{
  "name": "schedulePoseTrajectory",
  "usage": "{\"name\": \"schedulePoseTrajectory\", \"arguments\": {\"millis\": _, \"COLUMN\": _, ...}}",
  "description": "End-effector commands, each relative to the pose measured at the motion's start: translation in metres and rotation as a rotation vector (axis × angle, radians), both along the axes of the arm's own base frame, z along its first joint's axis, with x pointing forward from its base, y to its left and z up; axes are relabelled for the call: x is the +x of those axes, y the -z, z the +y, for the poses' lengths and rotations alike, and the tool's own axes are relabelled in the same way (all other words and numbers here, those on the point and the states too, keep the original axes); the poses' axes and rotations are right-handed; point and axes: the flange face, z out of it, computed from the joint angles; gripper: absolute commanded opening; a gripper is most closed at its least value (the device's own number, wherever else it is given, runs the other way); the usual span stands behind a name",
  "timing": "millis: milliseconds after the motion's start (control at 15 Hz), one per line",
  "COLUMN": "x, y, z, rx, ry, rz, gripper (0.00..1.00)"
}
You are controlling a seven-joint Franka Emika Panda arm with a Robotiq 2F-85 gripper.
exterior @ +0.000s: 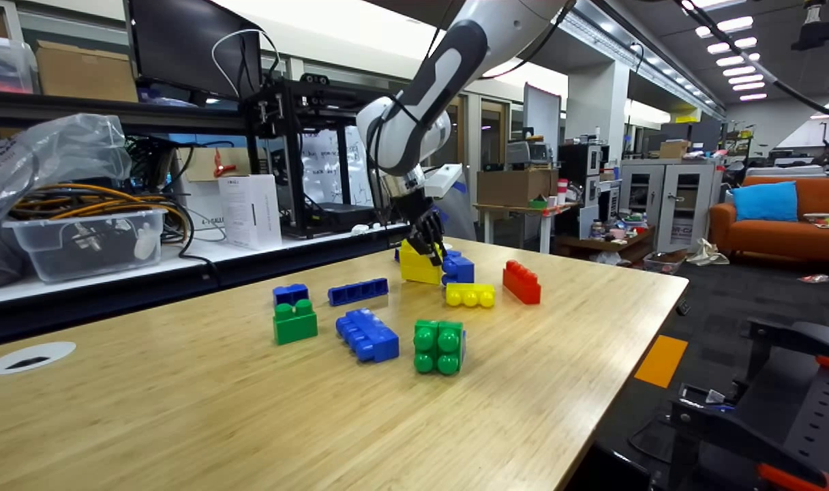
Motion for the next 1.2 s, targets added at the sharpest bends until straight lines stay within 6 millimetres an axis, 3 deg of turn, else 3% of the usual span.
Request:
{"name": "schedulePoseTrajectory", "arguments": {"millis": 0, "x": 0.003, "y": -0.005, "z": -0.01, "rx": -0.13, "ry": 0.023, "rz": -0.131, "gripper": 0.1}}
{"name": "schedulePoseTrajectory", "arguments": {"millis": 400, "x": 0.001, "y": 0.012, "z": -0.006, "rx": -0.281, "ry": 0.027, "rz": -0.205, "gripper": 0.1}}
{"name": "schedulePoseTrajectory", "arguments": {"millis": 733, "x": -0.003, "y": 0.047, "z": 0.018, "rx": -0.323, "ry": -0.031, "rz": -0.189, "gripper": 0.1}}
{"name": "schedulePoseTrajectory", "arguments": {"millis": 1133, "x": 0.002, "y": 0.055, "z": 0.043, "rx": -0.25, "ry": -0.118, "rz": -0.128, "gripper": 0.1}}
